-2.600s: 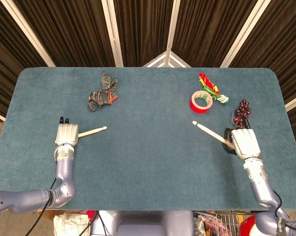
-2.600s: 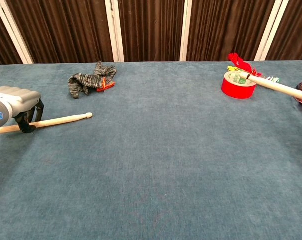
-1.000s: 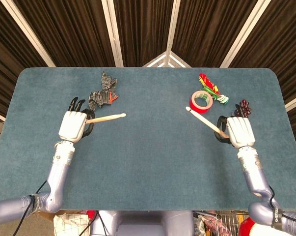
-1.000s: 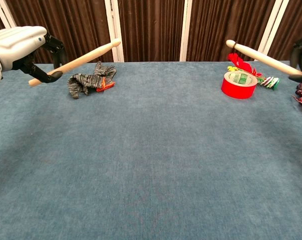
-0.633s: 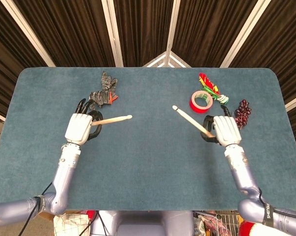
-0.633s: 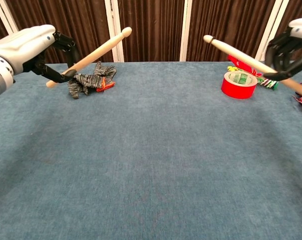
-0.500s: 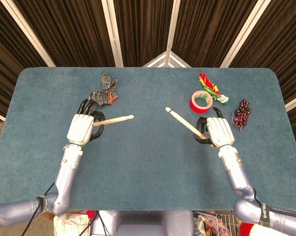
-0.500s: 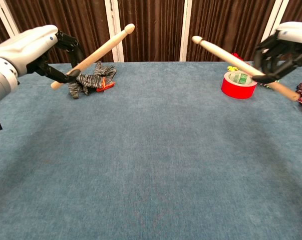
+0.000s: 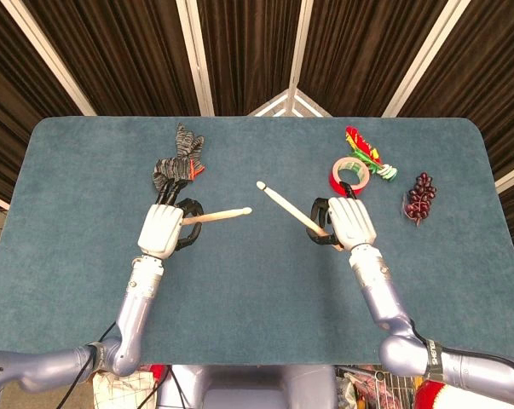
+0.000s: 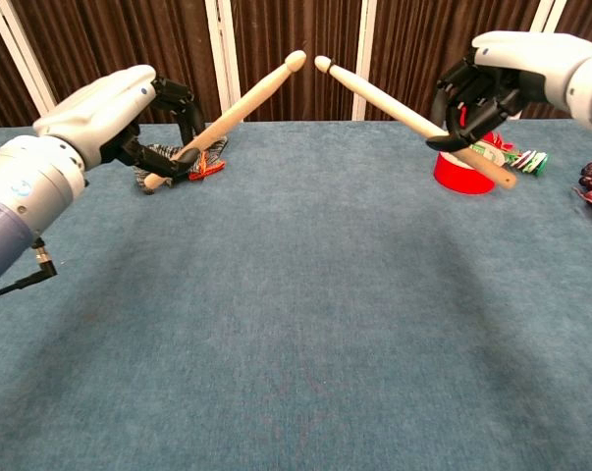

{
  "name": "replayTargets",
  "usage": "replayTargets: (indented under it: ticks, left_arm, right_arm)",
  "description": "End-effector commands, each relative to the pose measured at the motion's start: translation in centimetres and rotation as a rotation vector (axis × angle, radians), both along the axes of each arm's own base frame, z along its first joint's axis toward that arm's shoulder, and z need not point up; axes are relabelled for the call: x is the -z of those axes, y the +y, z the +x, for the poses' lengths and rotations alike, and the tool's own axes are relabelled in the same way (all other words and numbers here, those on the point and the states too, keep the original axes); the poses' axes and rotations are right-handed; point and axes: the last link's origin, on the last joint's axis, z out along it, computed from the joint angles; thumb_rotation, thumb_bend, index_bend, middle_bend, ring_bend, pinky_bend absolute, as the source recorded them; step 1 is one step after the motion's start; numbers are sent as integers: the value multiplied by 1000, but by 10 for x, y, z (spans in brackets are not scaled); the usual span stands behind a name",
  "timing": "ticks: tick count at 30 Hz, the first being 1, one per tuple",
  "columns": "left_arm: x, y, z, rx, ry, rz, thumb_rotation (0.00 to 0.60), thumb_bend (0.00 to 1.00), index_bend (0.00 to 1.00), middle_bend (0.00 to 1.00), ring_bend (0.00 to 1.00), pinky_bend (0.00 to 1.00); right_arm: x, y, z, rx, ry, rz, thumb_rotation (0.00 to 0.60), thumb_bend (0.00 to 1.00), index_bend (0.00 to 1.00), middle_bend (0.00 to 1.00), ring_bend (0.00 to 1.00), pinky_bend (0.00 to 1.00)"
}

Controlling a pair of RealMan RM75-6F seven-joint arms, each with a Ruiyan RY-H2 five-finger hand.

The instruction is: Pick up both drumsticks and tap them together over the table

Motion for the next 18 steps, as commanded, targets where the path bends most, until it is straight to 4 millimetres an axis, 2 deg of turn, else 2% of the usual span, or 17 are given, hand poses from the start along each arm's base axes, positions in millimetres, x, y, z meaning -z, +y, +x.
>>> replayTargets:
  ticks: [1, 18]
  left_arm:
    - [6, 0, 6, 7, -9, -1, 600, 611, 655, 635, 127, 0]
    - [34, 11, 26, -6, -83, 2, 600, 606, 655, 635, 127, 0]
  right_arm:
    - [2, -1, 8, -1, -13, 4, 600, 477, 853, 701, 563, 36]
    - [6, 14, 35, -56, -56, 42, 600, 479, 854, 701, 564, 36]
